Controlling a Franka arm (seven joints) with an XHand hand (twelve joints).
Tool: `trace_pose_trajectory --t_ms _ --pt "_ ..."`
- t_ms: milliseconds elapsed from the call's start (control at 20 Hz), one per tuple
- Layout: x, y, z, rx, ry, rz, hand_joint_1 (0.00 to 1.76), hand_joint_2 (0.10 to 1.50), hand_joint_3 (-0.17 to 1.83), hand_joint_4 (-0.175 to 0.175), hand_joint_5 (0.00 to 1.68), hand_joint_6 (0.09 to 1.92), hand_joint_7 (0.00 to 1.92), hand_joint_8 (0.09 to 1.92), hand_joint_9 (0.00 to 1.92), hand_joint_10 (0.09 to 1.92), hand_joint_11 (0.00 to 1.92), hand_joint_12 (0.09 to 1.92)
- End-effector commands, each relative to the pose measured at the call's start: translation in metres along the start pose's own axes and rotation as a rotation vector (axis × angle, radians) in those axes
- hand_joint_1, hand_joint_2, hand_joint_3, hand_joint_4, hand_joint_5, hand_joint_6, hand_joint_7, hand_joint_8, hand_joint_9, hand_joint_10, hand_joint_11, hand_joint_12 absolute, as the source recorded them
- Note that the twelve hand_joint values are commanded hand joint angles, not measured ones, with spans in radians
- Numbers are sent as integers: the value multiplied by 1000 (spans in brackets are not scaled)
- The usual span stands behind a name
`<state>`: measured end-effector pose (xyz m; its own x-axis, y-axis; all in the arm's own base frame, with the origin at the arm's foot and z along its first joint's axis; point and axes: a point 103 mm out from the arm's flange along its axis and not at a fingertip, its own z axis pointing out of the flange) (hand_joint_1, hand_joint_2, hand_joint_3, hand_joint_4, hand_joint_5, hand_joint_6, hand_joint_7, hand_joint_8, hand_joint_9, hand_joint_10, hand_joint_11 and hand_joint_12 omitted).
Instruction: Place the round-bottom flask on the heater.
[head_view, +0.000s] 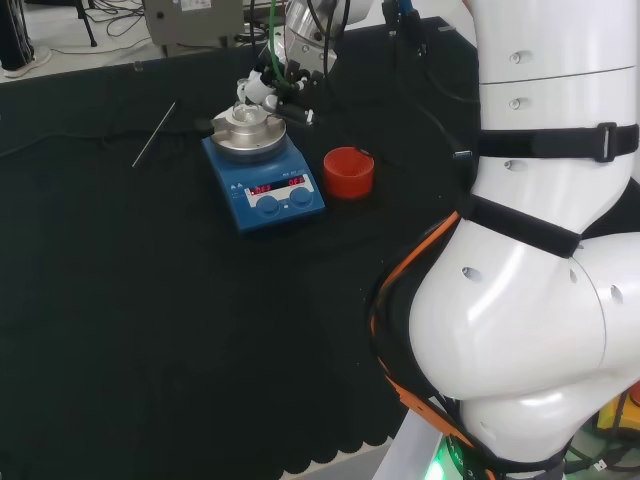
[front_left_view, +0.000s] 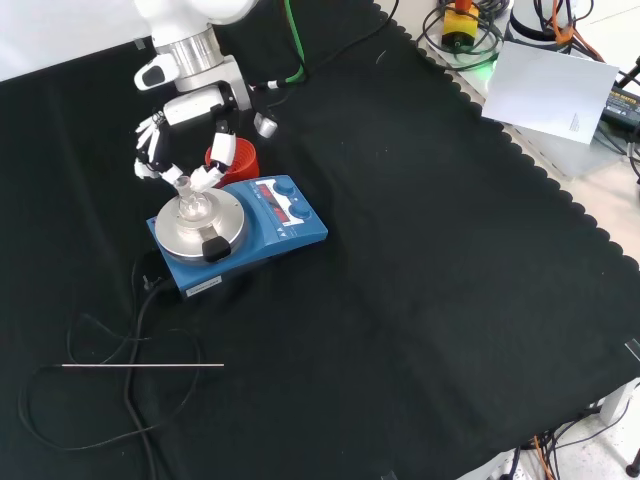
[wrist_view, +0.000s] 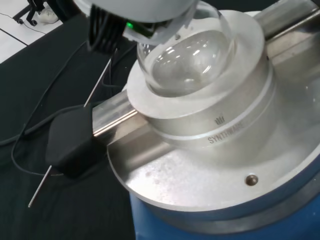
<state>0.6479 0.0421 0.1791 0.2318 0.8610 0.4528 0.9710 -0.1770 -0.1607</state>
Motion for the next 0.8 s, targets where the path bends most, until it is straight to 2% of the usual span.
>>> trace_pose_trajectory --t_ms 50,100,150,300,350,550,650,800 --pt "-4 7 -3 12 -5 -15 1104 639 910 59 1057 1167 494 644 646 602 186 1328" --pt "-3 6 -3 24 -8 -20 1100 644 895 73 1057 1157 492 643 645 602 179 1331" --pt "-4 7 -3 39 -5 -28 1087 675 833 104 1048 1136 482 643 638 603 163 1338" --pt "-4 6 -2 58 -9 -48 1011 551 819 19 762 1024 436 641 599 613 107 1348" --pt "-5 6 -2 61 -16 -51 978 526 817 2 691 990 422 643 590 618 88 1354" --pt "-8 5 -3 65 -5 -56 886 494 790 -29 523 866 380 656 554 640 43 1372" --pt "-8 5 -5 70 1 -55 819 506 712 -41 425 705 358 671 532 662 19 1384" --pt "-9 3 -10 69 1 -46 740 543 586 -44 377 472 323 680 501 685 2 1366"
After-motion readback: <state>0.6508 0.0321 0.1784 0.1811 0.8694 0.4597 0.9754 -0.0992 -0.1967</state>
